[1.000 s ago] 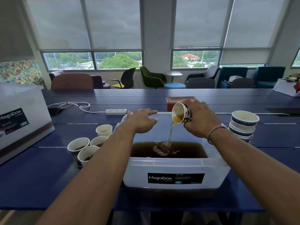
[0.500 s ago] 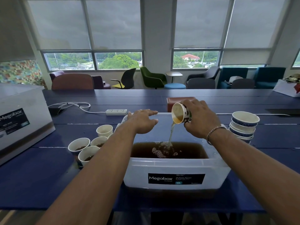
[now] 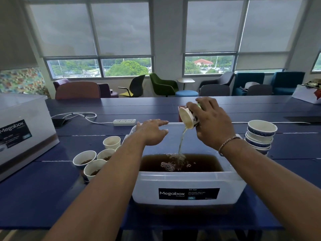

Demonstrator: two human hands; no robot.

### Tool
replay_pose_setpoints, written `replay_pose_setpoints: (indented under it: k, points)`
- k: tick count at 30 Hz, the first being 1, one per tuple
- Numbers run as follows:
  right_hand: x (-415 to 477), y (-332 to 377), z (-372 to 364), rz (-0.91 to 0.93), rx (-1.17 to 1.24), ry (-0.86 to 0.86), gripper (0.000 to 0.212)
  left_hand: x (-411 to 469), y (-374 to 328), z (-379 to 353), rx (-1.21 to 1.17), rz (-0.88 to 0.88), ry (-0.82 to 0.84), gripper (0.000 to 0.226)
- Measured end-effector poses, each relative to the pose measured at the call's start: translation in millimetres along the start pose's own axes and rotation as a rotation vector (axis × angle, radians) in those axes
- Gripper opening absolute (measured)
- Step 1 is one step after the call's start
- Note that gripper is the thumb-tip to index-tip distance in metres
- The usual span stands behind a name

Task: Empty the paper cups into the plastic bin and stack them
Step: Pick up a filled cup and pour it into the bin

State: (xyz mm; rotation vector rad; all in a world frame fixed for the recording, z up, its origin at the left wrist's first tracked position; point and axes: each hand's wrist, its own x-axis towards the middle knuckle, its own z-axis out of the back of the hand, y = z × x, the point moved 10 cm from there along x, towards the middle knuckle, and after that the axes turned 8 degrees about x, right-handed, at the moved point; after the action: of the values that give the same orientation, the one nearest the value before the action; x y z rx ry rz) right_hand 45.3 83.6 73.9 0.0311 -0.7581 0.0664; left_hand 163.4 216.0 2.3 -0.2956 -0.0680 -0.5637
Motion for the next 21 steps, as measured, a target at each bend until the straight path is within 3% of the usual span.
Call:
replay_pose_setpoints:
  k: [5,9,14,21]
  points:
    - [1,6,-7,0.015,-0.108,0.088,0.076,4,5,-3,-0.061,0.041,0.042,0.048]
    - [-4,-22,-14,-0.192,0.060,0.190,0.070,12,-25,21,-0.161,0.010,-0.048,0.034]
    - [-13,-61,15,-0.338,0.226,0.091,0.078,22,-106,33,-0.668,-0.080,0.043,0.035]
    - [-37,-157,56,-0.547,0.343,-0.041,0.071,48,-212,20,-0.902,-0.156,0.040,0.031]
